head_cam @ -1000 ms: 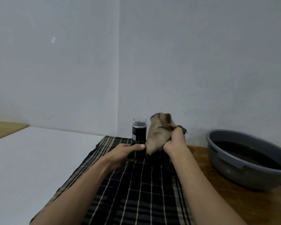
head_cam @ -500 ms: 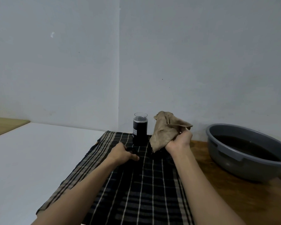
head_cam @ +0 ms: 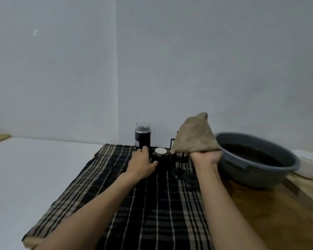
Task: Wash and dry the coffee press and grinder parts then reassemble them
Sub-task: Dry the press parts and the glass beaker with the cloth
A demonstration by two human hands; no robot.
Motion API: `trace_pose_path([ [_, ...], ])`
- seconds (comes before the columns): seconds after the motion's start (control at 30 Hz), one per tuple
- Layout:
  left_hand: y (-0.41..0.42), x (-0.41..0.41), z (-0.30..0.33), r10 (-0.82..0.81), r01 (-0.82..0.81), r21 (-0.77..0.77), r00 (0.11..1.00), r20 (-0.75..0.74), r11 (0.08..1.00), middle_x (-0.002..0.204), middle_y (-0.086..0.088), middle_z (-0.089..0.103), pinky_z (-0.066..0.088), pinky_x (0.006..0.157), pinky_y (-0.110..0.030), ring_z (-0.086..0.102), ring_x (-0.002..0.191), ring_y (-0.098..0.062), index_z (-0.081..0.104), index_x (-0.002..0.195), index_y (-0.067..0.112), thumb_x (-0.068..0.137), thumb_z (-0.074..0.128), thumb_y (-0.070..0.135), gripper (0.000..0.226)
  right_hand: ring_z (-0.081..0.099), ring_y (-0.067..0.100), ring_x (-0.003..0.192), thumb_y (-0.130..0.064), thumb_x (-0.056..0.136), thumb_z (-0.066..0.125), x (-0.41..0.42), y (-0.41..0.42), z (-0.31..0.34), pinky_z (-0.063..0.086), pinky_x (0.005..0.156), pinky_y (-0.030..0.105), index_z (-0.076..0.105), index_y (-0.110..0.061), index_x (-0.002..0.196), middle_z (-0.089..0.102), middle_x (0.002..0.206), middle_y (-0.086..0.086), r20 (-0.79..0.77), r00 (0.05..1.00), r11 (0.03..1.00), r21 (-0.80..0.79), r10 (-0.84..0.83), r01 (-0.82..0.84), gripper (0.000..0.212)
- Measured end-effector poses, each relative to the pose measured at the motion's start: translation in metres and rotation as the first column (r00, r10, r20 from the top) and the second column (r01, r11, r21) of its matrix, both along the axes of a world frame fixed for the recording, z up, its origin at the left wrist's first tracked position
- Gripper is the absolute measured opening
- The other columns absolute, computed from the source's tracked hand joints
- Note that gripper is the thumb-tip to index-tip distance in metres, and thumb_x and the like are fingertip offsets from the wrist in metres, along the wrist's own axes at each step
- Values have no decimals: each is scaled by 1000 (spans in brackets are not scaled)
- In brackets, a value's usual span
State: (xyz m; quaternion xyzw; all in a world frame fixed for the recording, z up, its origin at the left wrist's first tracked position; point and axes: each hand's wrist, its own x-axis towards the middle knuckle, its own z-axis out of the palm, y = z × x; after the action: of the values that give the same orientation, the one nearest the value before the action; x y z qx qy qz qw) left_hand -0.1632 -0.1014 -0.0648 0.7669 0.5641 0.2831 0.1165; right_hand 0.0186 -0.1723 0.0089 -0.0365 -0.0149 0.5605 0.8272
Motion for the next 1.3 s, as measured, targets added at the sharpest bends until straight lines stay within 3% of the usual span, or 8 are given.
trace_pose_path([
  [0.3,32,45,-13,15,7,-204,994,109,979,142,-17,46,43,108,-46,44,134,-38,34,145,7,73,85,55,101,60,40,122,-49,104,31,23,2,-3,42,108,58,62,-14,134,64,132,20,104,995,1000,13,2,-4,56],
  [0.47,53,48,-12,89,-16,-205,931,353,979,129,-9,63,50,95,-34,62,116,-27,52,136,10,82,79,47,71,59,38,127,-54,100,43,35,2,-12,42,111,56,60,-17,138,62,138,18,222,974,1000,-2,29,-30,55],
  [0.7,35,21,50,251,466,-302,170,953,832,106,-12,67,57,81,-46,64,98,-30,64,100,14,94,50,33,24,62,31,121,-53,101,44,20,7,-9,47,105,49,68,-18,130,69,128,15,495,869,997,64,14,-53,51],
  [0.8,26,17,63,226,552,-280,165,960,786,85,-10,65,50,69,-35,61,76,-25,65,90,14,91,46,42,34,62,31,100,-48,98,46,-7,-1,-2,49,94,30,76,-15,101,67,98,16,962,256,988,119,-91,-95,45],
  [0.9,23,14,68,178,584,-276,220,959,764,72,-9,68,48,59,-29,64,61,-20,65,90,11,97,45,49,44,47,18,134,-53,89,60,-23,0,-2,34,118,40,66,-34,125,66,125,-16,819,-571,998,19,-55,-68,41],
  [1.07,11,19,83,106,333,-357,584,805,873,83,-5,71,54,57,-30,67,75,-23,65,92,13,96,51,46,36,41,6,129,-37,87,62,-18,13,5,3,129,44,55,-36,76,66,94,-12,468,-879,994,3,-95,-106,13],
  [1.2,3,26,93,60,267,-287,629,775,920,71,-4,72,51,60,-31,65,68,-22,68,80,13,96,52,43,38,63,10,93,-47,89,65,-20,23,-2,51,101,52,67,-25,97,70,90,-2,714,-700,991,-84,-14,-106,23],
  [1.3,6,28,78,19,254,-171,508,861,952,79,-15,74,54,76,-48,66,76,-30,69,78,12,93,48,50,46,69,34,103,-39,82,77,-19,23,4,58,81,52,71,-6,115,72,112,20,975,-169,963,-178,145,-200,47],
])
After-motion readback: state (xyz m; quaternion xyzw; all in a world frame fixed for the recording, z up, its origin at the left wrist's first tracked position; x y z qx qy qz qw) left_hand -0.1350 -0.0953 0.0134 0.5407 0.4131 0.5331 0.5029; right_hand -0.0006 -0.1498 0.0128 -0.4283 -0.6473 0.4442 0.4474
